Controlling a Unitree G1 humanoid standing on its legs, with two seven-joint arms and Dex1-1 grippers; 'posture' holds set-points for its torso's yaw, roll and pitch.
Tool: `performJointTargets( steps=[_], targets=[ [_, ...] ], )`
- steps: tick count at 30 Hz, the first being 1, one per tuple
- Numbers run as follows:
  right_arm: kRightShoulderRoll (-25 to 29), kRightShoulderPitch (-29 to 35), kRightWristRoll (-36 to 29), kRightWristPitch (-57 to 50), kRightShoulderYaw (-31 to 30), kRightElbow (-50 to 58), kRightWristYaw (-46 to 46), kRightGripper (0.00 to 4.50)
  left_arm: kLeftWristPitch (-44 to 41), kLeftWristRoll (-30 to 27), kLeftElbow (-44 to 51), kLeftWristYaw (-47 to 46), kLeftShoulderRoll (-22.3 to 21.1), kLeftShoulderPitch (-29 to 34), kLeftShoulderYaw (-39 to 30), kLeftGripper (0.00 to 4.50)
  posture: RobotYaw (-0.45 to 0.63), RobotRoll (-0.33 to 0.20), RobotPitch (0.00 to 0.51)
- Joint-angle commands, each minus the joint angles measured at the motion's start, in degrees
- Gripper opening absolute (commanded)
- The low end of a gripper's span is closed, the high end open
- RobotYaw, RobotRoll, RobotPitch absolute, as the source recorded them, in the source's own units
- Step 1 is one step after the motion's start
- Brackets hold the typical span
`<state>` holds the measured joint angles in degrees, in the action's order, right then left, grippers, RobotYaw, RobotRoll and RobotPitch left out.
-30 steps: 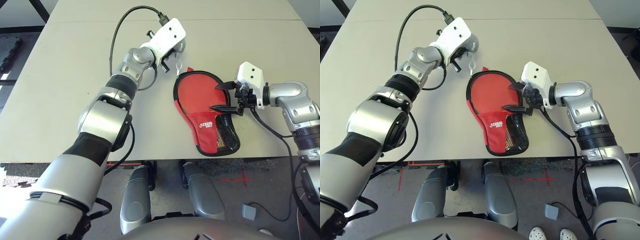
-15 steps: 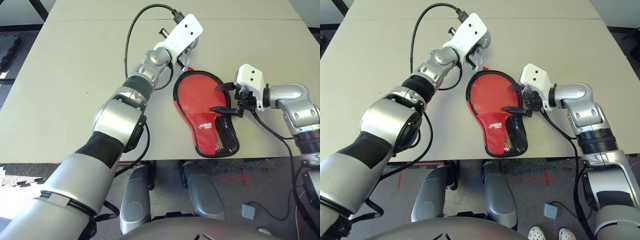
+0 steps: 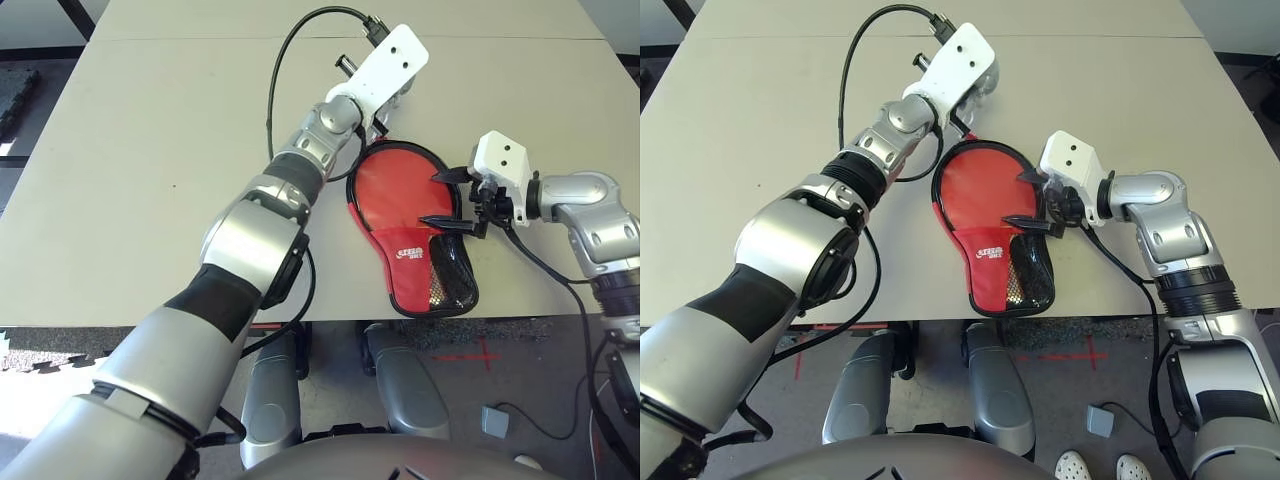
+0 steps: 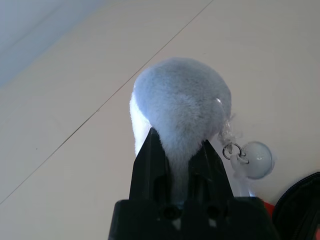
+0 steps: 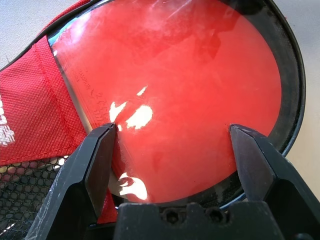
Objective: Store the ping-pong paddle in its case and zip it.
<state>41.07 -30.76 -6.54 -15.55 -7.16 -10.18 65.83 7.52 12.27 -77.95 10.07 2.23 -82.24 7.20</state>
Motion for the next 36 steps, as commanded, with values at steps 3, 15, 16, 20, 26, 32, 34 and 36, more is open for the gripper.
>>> performJointTargets(
  steps=[3, 15, 16, 20, 26, 32, 34, 36],
  targets=[
    [-1.33, 6.37, 3.24, -3.41, -7.50, -2.83, 1.56, 4.50, 4.00, 0.18, 1.12, 1.76, 3.96, -2.67, -0.57, 0.16, -0.24, 0.000, 0.309],
    [-1.72, 6.95, 3.22, -3.98, -7.50, -1.93, 0.82, 4.50, 4.47, 1.56, 1.19, 8.75, 9.69, -0.49, 1.11, 1.52, -0.26, 0.000, 0.310],
    [-1.69, 7.10, 3.18, -4.06, -7.45, -1.77, 0.76, 4.50, 4.47, 1.63, 1.19, 8.88, 9.63, -0.46, 1.11, 1.86, -0.26, 0.000, 0.311],
    [-1.69, 8.02, 3.21, -4.16, -7.00, -1.31, 0.49, 4.50, 4.83, 1.79, 1.15, 9.93, 8.14, -0.64, 1.00, 3.43, -0.26, 0.000, 0.311],
    [-2.33, 7.66, 3.55, -4.03, -7.01, -1.87, 0.19, 4.50, 5.15, 1.53, 1.25, 10.30, 6.12, -1.46, 0.25, 4.46, -0.25, 0.000, 0.310],
    [-2.82, 6.76, 3.91, -3.42, -7.17, -3.08, 0.28, 4.50, 5.26, 1.56, 1.29, 10.65, 3.22, -1.84, -0.21, 4.46, -0.23, 0.000, 0.308],
    [-2.91, 6.61, 4.00, -3.23, -7.19, -3.38, 0.33, 4.50, 5.32, 1.54, 1.33, 11.03, 2.10, -1.84, -0.32, 4.46, -0.23, 0.000, 0.308],
    [-3.01, 6.42, 4.07, -3.09, -7.22, -3.65, 0.37, 4.50, 5.59, 1.44, 1.43, 11.80, 0.73, -1.77, -0.43, 4.46, -0.22, 0.000, 0.308]
  ],
)
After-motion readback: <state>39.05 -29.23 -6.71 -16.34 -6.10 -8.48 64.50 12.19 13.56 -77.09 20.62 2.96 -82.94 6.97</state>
